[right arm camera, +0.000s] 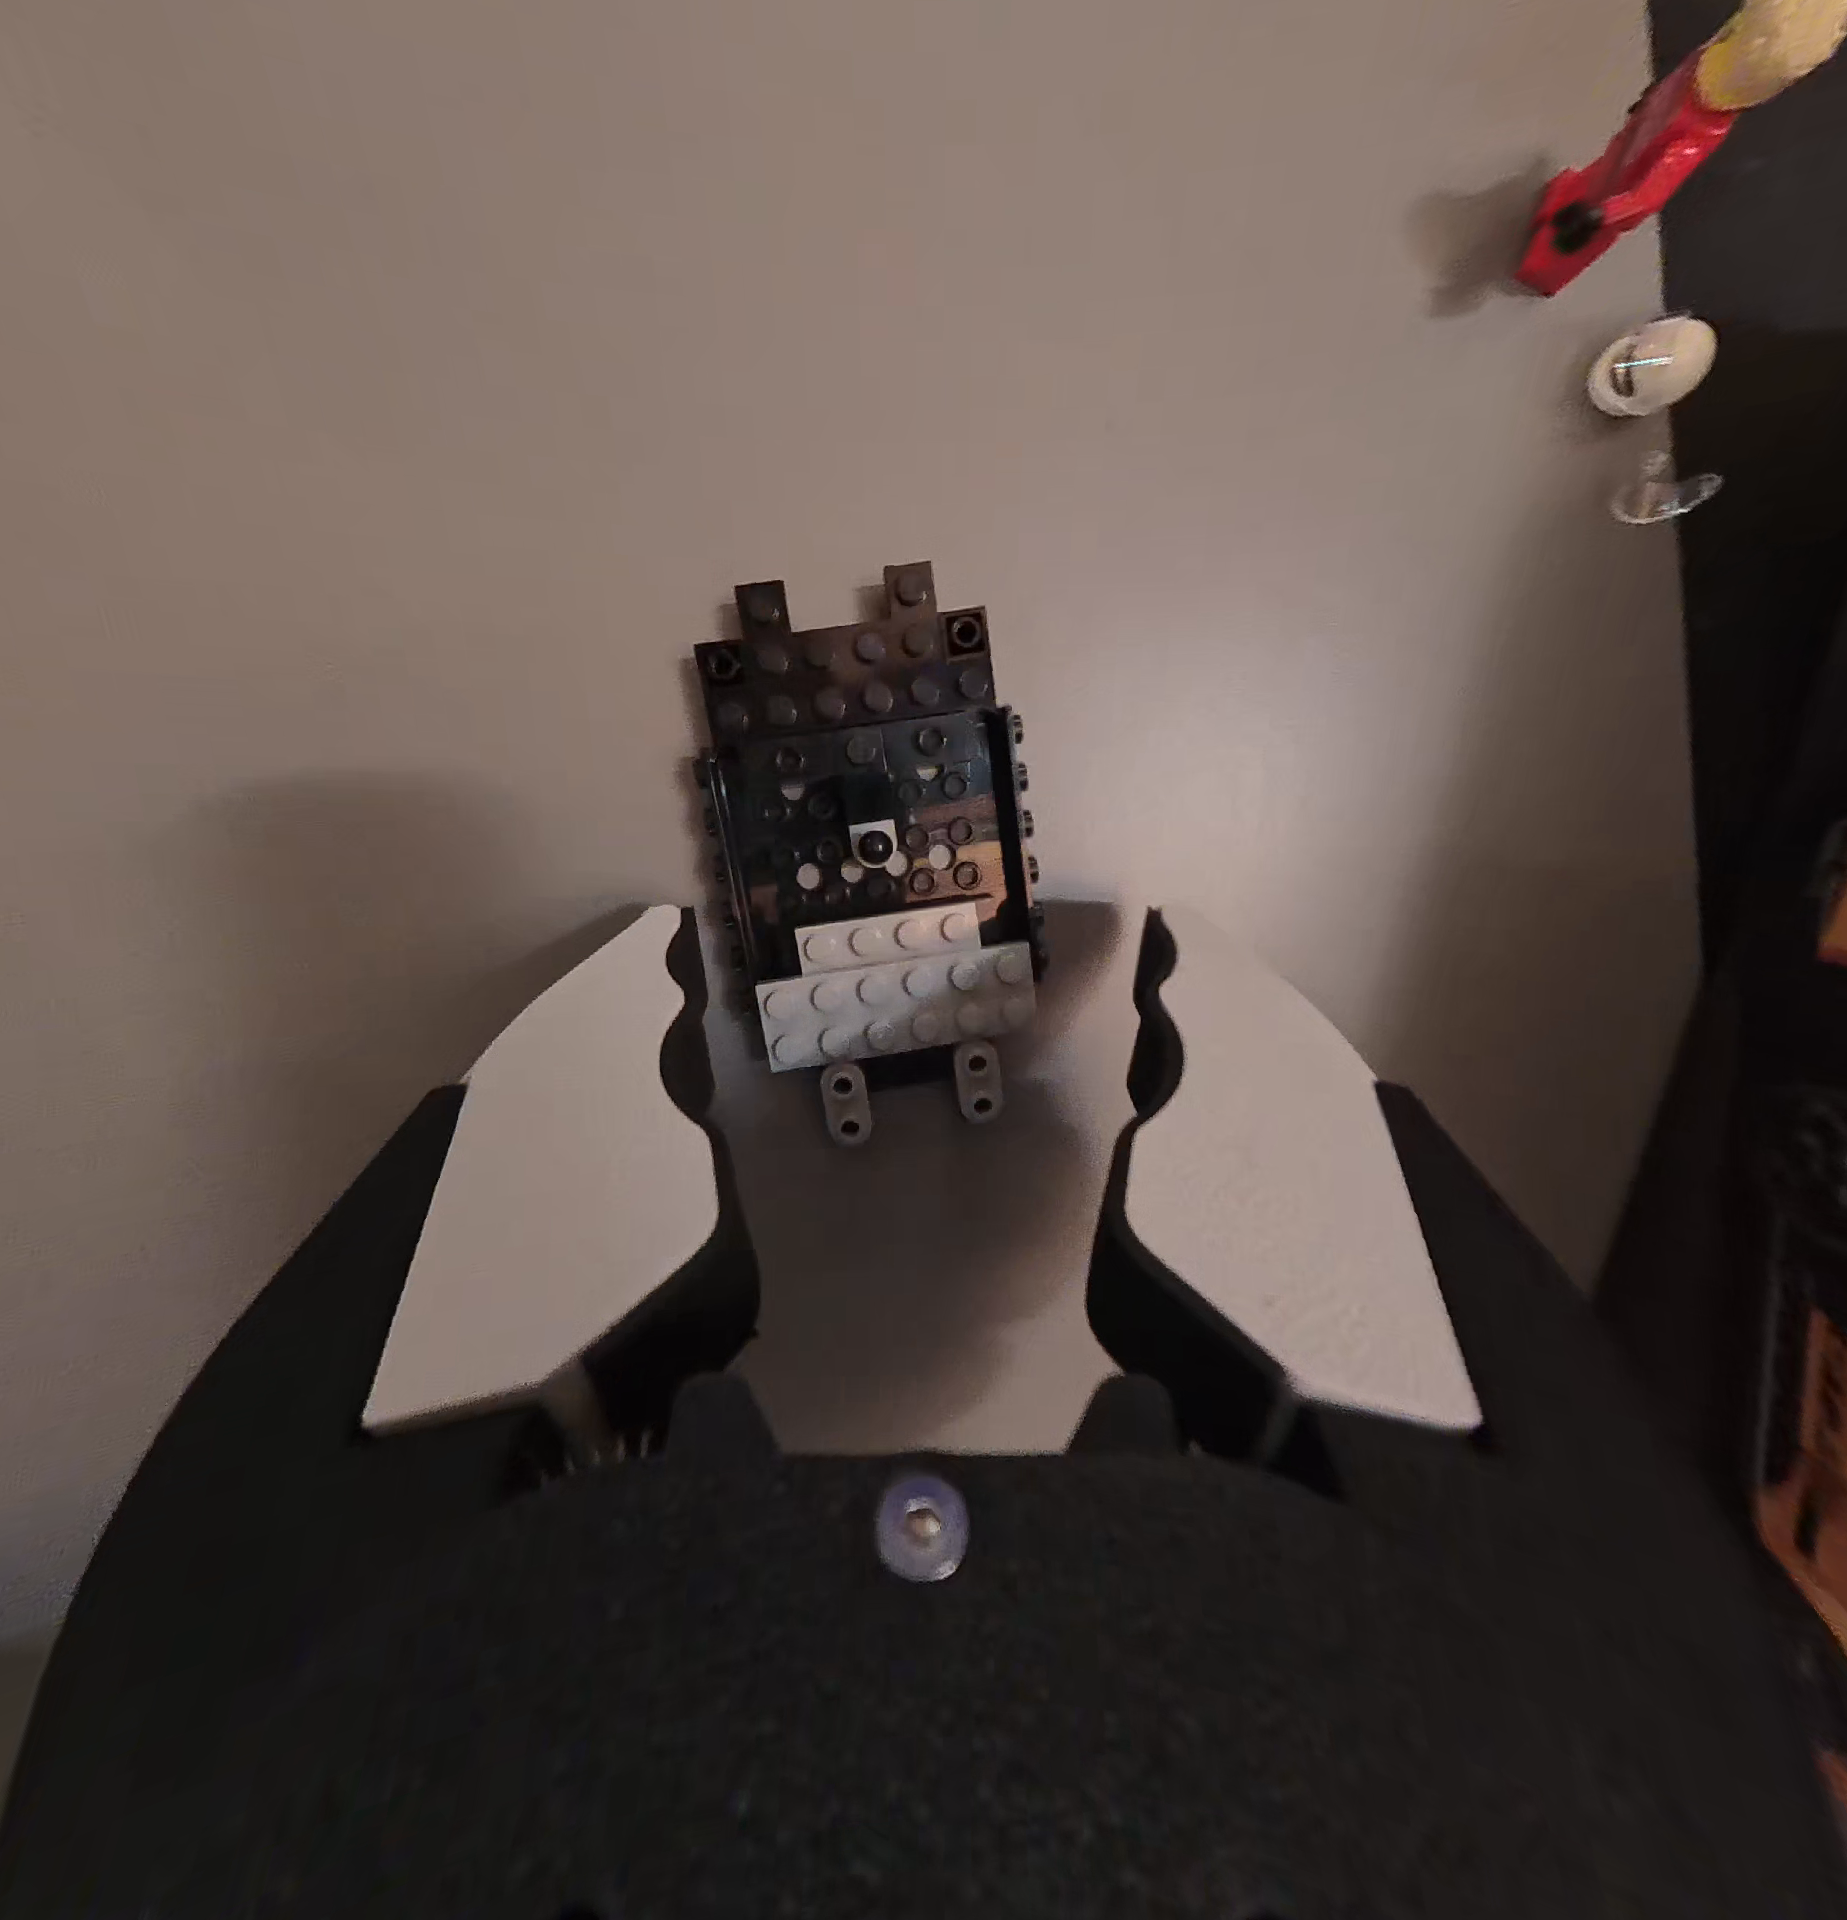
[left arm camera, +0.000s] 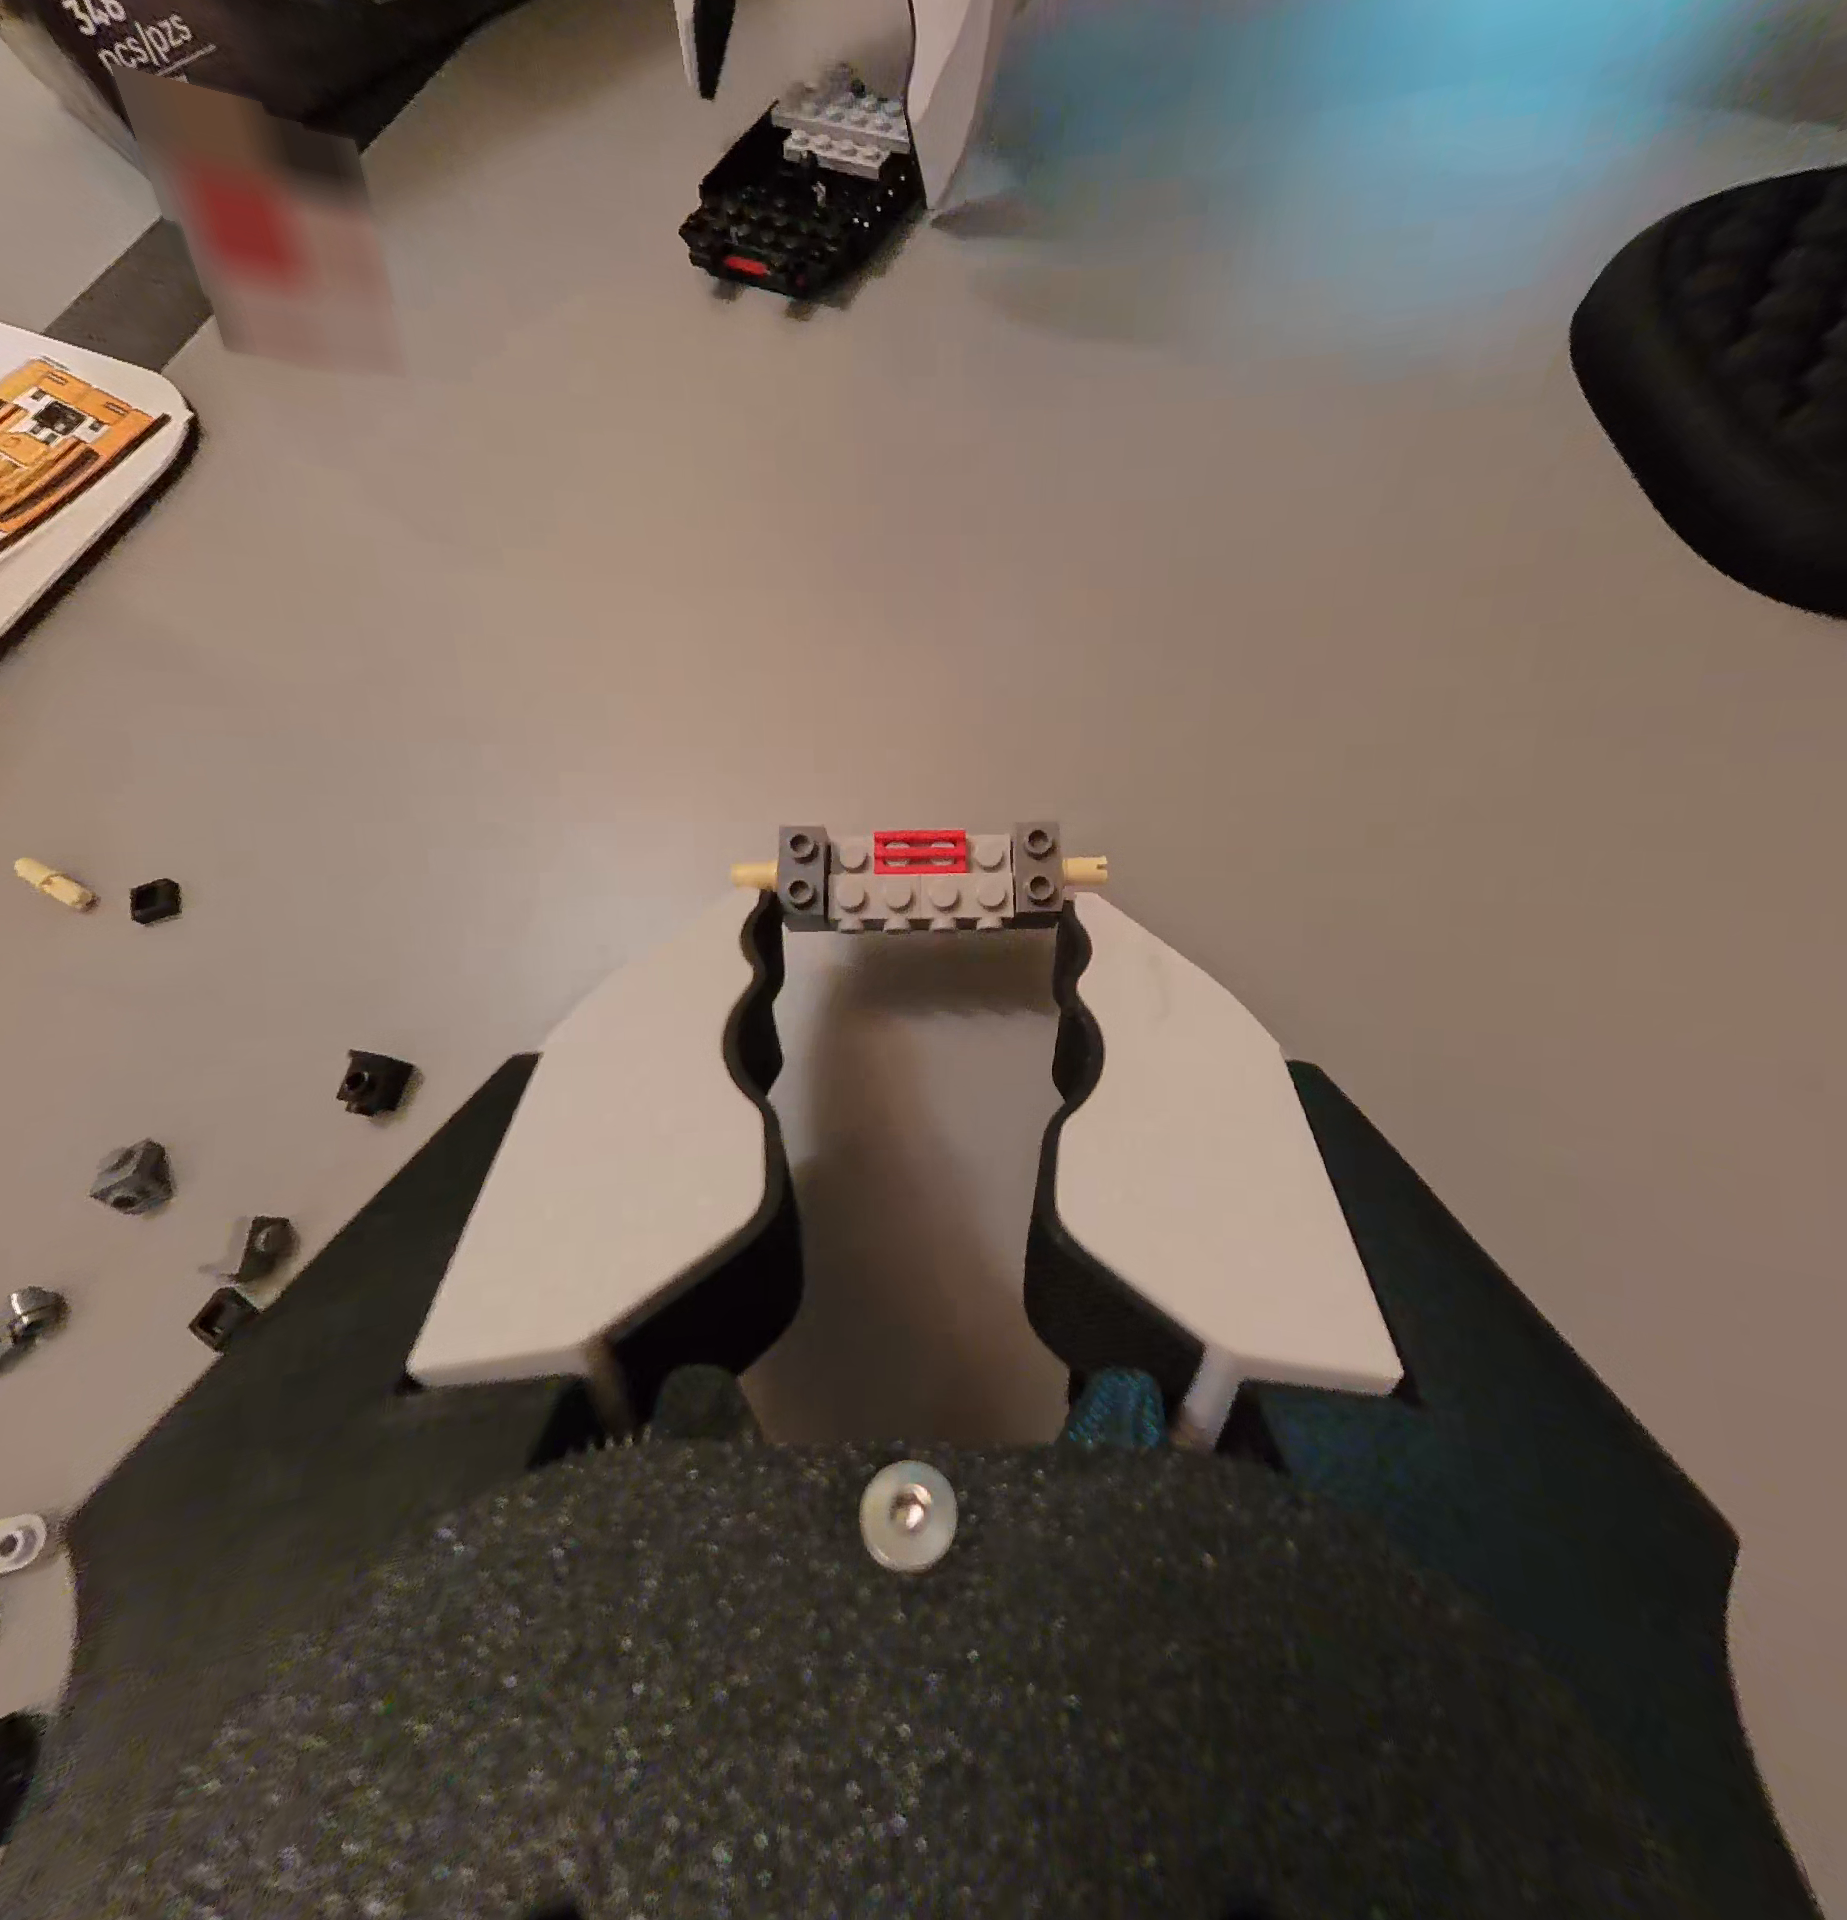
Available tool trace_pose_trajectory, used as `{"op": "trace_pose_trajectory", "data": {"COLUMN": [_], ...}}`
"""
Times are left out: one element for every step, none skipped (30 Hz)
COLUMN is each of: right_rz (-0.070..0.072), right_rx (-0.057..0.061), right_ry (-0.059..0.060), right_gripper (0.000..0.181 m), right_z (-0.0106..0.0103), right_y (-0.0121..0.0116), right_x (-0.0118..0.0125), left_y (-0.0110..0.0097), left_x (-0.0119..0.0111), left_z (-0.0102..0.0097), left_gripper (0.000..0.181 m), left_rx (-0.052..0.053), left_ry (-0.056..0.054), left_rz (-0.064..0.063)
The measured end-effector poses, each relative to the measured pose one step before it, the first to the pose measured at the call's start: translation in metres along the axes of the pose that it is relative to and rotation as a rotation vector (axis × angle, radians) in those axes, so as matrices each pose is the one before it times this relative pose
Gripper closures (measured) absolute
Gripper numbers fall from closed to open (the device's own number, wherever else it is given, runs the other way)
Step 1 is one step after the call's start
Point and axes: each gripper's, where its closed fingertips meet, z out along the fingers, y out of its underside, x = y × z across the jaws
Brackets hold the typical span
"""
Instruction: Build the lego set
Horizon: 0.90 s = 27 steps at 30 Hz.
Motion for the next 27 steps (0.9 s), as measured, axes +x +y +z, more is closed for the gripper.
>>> {"op": "trace_pose_trajectory", "data": {"right_rz": [-0.0074, -0.0020, -0.0034, -0.0046, -0.0048, -0.0041, -0.0041, -0.0047, -0.0042, -0.0026, -0.0004, -0.0003, -0.0007, -0.0004, 0.0007, -0.0021, -0.0055, -0.0066, -0.0078, -0.0074, -0.0076, -0.0101, -0.0143, -0.0157, -0.0124, -0.0103, -0.0118], "right_rx": [-0.0085, 0.0014, -0.0009, -0.0028, -0.0019, -0.0003, -0.0004, -0.0007, -0.0019, -0.0016, 0.0015, -0.0004, 0.0005, 0.0019, 0.0051, 0.0051, 0.0018, -0.0002, 0.0028, 0.0061, 0.0084, 0.0068, 0.0022, 0.0014, 0.0066, 0.0075, 0.0067], "right_ry": [-0.0103, -0.0110, -0.0039, -0.0026, -0.0068, -0.0135, -0.0107, -0.0028, -0.0012, -0.0054, -0.0034, 0.0013, -0.0003, -0.0025, -0.0057, -0.0049, -0.0033, -0.0031, -0.0035, -0.0047, -0.0075, -0.0063, -0.0045, -0.0066, -0.0109, -0.0123, -0.0082], "right_gripper": [0.102, 0.103, 0.103, 0.103, 0.106, 0.110, 0.115, 0.118, 0.120, 0.123, 0.123, 0.123, 0.123, 0.124, 0.124, 0.124, 0.124, 0.124, 0.124, 0.124, 0.124, 0.124, 0.124, 0.124, 0.124, 0.124, 0.124], "right_z": [0.00173, 0.00107, 0.00034, 0.00004, -0.00002, 0.00008, -0.00001, -0.00004, -0.00015, -0.00002, 0.00011, 0.00005, -0.00001, 0.00009, 0.00015, 0.00046, 0.00056, 0.00054, 0.00038, 0.00019, 0.00014, 0.00042, 0.00083, 0.00114, 0.00149, 0.00190, 0.00206], "right_y": [0.00058, -0.00083, -0.00051, -0.00021, -0.00013, -0.00037, -0.00016, -0.00032, -0.00009, -0.00014, -0.00051, -0.00015, 0.00002, -0.00041, -0.00098, -0.00146, -0.00155, -0.00184, -0.00264, -0.00358, -0.00436, -0.00471, -0.00447, -0.00468, -0.00554, -0.00557, -0.00529], "right_x": [-0.00055, -0.00089, -0.00002, -0.00014, -0.00124, -0.00251, -0.00236, -0.00139, -0.00116, -0.00174, -0.00114, -0.00004, -0.00017, -0.00047, -0.00123, -0.00159, -0.00191, -0.00207, -0.00246, -0.00298, -0.00379, -0.00396, -0.00432, -0.00482, -0.00535, -0.00540, -0.00474], "left_y": [-0.00063, -0.00040, 0.00007, 0.00046, 0.00046, 0.00045, 0.00029, -0.00018, -0.00038, -0.00013, 0.00013, 0.00014, 0.00006, 0.00004, -0.00007, -0.00024, -0.00008, -0.00021, -0.00015, 0.00003, 0.00008, 0.00004, 0.00015, 0.00024, 0.00011, 0.00003, 0.00022], "left_x": [-0.00025, -0.00004, 0.00026, 0.00035, 0.00019, 0.00022, 0.00018, 0.00022, 0.00017, 0.00009, 0.00023, 0.00013, 0.00030, 0.00047, 0.00037, 0.00034, 0.00037, -0.00004, -0.00008, -0.00001, 0.00001, 0.00003, -0.00003, -0.00003, -0.00004, 0.00025, 0.00025], "left_z": [-0.00005, 0.00020, 0.00034, 0.00047, 0.00046, 0.00032, 0.00005, -0.00010, -0.00029, -0.00008, 0.00003, 0.00007, 0.00010, -0.00003, 0.00008, -0.00014, -0.00012, -0.00019, -0.00007, -0.00011, 0.00002, -0.00012, -0.00007, 0.00003, 0.00000, -0.00007, -0.00002], "left_gripper": [0.131, 0.131, 0.131, 0.131, 0.131, 0.131, 0.131, 0.131, 0.131, 0.131, 0.131, 0.131, 0.131, 0.131, 0.131, 0.131, 0.131, 0.131, 0.131, 0.131, 0.131, 0.131, 0.131, 0.131, 0.131, 0.131, 0.131], "left_rx": [0.0061, 0.0036, 0.0009, -0.0008, -0.0008, -0.0008, -0.0010, 0.0017, 0.0029, 0.0008, -0.0004, -0.0010, -0.0004, -0.0004, 0.0000, 0.0010, 0.0004, 0.0013, 0.0010, 0.0007, 0.0005, 0.0006, 0.0004, -0.0001, 0.0003, 0.0002, -0.0011], "left_ry": [0.0025, 0.0034, 0.0040, 0.0033, 0.0014, 0.0013, 0.0018, 0.0017, 0.0011, 0.0013, 0.0012, -0.0005, -0.0001, 0.0009, -0.0002, 0.0001, 0.0016, -0.0007, 0.0001, 0.0008, 0.0012, 0.0003, 0.0006, 0.0003, 0.0004, 0.0015, 0.0017], "left_rz": [-0.0048, -0.0046, -0.0032, -0.0015, 0.0000, 0.0008, 0.0007, 0.0000, -0.0005, -0.0004, 0.0005, 0.0015, 0.0026, 0.0020, 0.0016, 0.0024, 0.0018, 0.0006, -0.0002, -0.0011, -0.0007, 0.0001, 0.0002, -0.0003, -0.0001, 0.0006, 0.0010]}}
